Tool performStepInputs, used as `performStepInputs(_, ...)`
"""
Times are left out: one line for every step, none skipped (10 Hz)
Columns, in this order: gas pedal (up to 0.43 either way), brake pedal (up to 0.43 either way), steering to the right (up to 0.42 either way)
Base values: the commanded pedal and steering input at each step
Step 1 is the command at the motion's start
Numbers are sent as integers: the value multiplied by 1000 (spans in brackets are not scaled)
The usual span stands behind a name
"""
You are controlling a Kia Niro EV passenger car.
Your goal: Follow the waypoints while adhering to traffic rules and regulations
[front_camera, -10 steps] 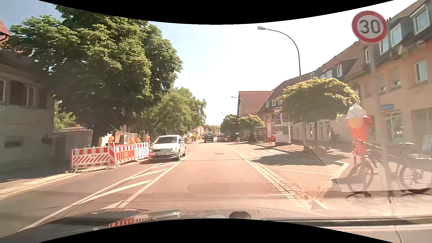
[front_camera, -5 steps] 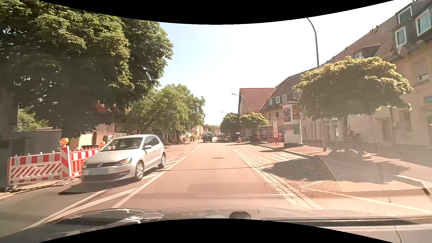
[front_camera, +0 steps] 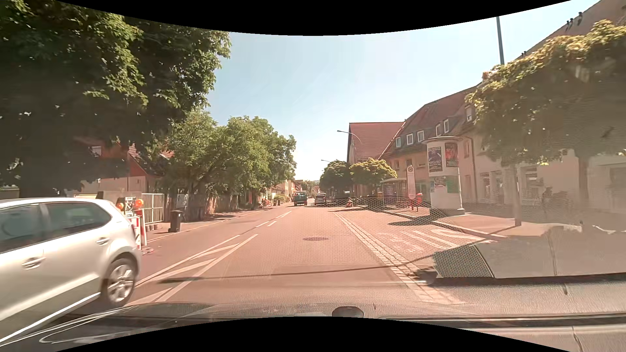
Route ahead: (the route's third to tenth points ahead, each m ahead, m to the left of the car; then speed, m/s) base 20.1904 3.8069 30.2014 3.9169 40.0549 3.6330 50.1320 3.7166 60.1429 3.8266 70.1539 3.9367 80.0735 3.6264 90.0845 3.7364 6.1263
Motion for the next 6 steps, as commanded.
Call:
performStepInputs(59,0,-6)
performStepInputs(59,0,-8)
performStepInputs(59,0,-8)
performStepInputs(59,0,-7)
performStepInputs(67,0,-8)
performStepInputs(67,0,-9)
